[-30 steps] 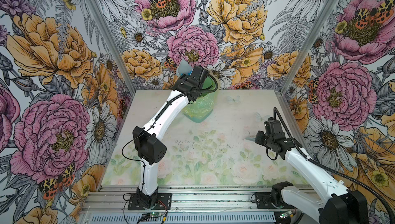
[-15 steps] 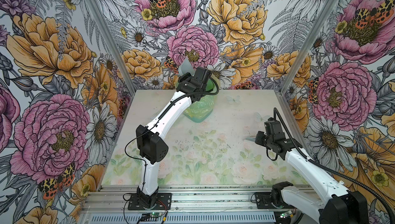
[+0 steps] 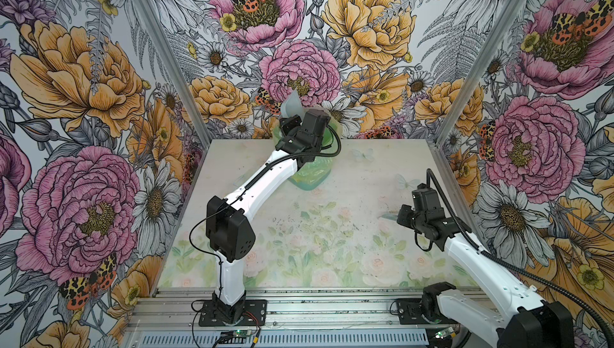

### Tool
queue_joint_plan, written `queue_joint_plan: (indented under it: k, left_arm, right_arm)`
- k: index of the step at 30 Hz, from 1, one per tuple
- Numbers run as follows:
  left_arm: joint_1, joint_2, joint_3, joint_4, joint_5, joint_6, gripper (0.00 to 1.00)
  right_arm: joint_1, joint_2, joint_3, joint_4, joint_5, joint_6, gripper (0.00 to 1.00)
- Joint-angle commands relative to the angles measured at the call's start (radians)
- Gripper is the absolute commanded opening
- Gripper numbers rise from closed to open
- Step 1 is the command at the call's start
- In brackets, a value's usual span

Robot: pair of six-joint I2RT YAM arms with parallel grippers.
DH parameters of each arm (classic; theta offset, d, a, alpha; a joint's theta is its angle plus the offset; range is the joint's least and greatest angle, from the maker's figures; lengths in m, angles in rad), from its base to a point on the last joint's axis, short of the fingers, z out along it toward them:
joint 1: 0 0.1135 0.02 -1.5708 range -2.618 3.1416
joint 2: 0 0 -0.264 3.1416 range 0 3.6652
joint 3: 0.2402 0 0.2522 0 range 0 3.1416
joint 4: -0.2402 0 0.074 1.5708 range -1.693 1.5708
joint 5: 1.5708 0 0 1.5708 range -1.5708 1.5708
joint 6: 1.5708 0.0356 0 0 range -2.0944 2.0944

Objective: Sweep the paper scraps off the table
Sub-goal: 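Tip the dustpan over the bin with the left gripper to empty it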

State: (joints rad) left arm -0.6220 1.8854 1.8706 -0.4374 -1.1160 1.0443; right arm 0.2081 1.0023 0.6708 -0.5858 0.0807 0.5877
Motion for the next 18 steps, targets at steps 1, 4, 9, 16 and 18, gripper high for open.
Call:
queue_joint_plan:
  k: [1, 4, 9, 16, 18]
  left_arm:
    - [-0.011, -0.055, -0.086, 0.377, -0.037, 0.237, 0.22]
    - [-0.007, -0.055, -0.054, 0.318, -0.035, 0.195, 0.21]
    - [-0.007, -0.054, -0.047, 0.304, -0.030, 0.189, 0.21]
    - [-0.008, -0.091, -0.141, 0.484, -0.006, 0.346, 0.20]
    - [-0.018, -0.111, -0.193, 0.482, 0.042, 0.398, 0.20]
  right_arm:
    - [-0.003, -0.020, -0.010, 0.020, -0.002, 0.014, 0.00]
    - [-0.003, -0.021, -0.010, 0.020, -0.002, 0.015, 0.00]
    - [-0.003, -0.018, -0.008, 0.020, -0.003, 0.015, 0.00]
    - [-0.003, -0.012, -0.007, 0.020, -0.002, 0.013, 0.00]
    - [-0.003, -0.011, -0.005, 0.020, -0.001, 0.013, 0.00]
